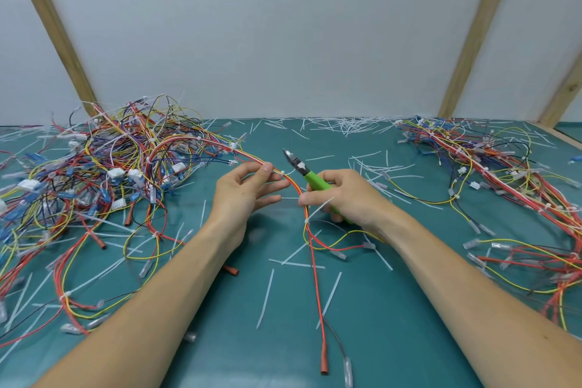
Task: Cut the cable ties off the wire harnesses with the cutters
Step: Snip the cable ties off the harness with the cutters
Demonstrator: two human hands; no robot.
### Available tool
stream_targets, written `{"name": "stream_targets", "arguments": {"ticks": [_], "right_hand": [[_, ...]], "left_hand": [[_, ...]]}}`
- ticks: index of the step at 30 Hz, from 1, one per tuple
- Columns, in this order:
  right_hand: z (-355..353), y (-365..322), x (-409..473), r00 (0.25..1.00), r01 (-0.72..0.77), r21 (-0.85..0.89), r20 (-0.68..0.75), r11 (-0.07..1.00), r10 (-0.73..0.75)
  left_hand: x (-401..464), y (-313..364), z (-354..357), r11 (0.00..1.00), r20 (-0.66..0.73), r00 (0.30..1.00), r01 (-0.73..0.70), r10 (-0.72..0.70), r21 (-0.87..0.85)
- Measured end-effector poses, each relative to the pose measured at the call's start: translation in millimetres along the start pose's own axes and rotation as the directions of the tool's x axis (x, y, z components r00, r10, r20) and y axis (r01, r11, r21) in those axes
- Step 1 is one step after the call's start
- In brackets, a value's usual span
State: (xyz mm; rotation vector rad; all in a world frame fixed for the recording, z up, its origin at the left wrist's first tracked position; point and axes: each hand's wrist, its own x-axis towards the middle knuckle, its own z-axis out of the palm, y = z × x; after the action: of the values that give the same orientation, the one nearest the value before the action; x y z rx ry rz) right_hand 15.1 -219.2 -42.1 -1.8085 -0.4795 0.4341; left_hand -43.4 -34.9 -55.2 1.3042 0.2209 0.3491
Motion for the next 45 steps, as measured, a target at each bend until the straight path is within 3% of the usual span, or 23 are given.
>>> {"name": "stream_targets", "arguments": {"ticks": [5,8,11,17,19,22,25,28,30,35,45], "right_hand": [[1,2,4,0.988,0.114,0.071,-0.11,0.991,-0.105],[-4,3,4,0.972,0.183,0.076,-0.165,0.98,-0.169],[-5,3,3,0.964,0.237,0.076,-0.143,0.969,-0.225],[-1,2,3,0.96,0.276,0.079,-0.07,0.958,-0.271],[1,1,3,0.954,0.284,0.063,-0.114,0.957,-0.276],[2,4,5,0.901,0.314,-0.061,-0.297,0.948,-0.317],[-2,7,5,0.762,0.308,-0.293,-0.493,0.905,-0.419],[-9,5,3,0.659,0.316,-0.454,-0.526,0.833,-0.537],[-11,5,2,0.68,0.303,-0.516,-0.472,0.801,-0.561],[-7,8,0,0.811,0.187,-0.721,-0.27,0.667,-0.519],[-9,12,3,0.798,0.214,-0.793,-0.195,0.57,-0.571]], "left_hand": [[-2,1,4,0.996,0.087,0.993,0.07,-0.074,0.051],[-7,-1,7,0.969,0.283,0.943,0.115,-0.176,0.22],[-11,-8,10,0.951,0.432,0.881,0.058,-0.192,0.305],[-12,-4,8,0.96,0.481,0.857,0.056,-0.188,0.275],[-13,-3,10,0.961,0.454,0.873,0.061,-0.182,0.269],[-11,0,13,0.967,0.316,0.934,0.094,-0.168,0.236],[-6,2,8,0.982,0.151,0.978,0.121,-0.143,0.147],[-2,3,3,0.989,0.025,0.99,0.139,-0.14,0.041],[0,4,1,0.986,-0.026,0.986,0.164,-0.164,-0.022],[3,6,-4,0.968,-0.029,0.976,0.209,-0.214,-0.14],[1,4,-1,0.994,-0.058,0.994,0.092,-0.095,-0.061]]}}
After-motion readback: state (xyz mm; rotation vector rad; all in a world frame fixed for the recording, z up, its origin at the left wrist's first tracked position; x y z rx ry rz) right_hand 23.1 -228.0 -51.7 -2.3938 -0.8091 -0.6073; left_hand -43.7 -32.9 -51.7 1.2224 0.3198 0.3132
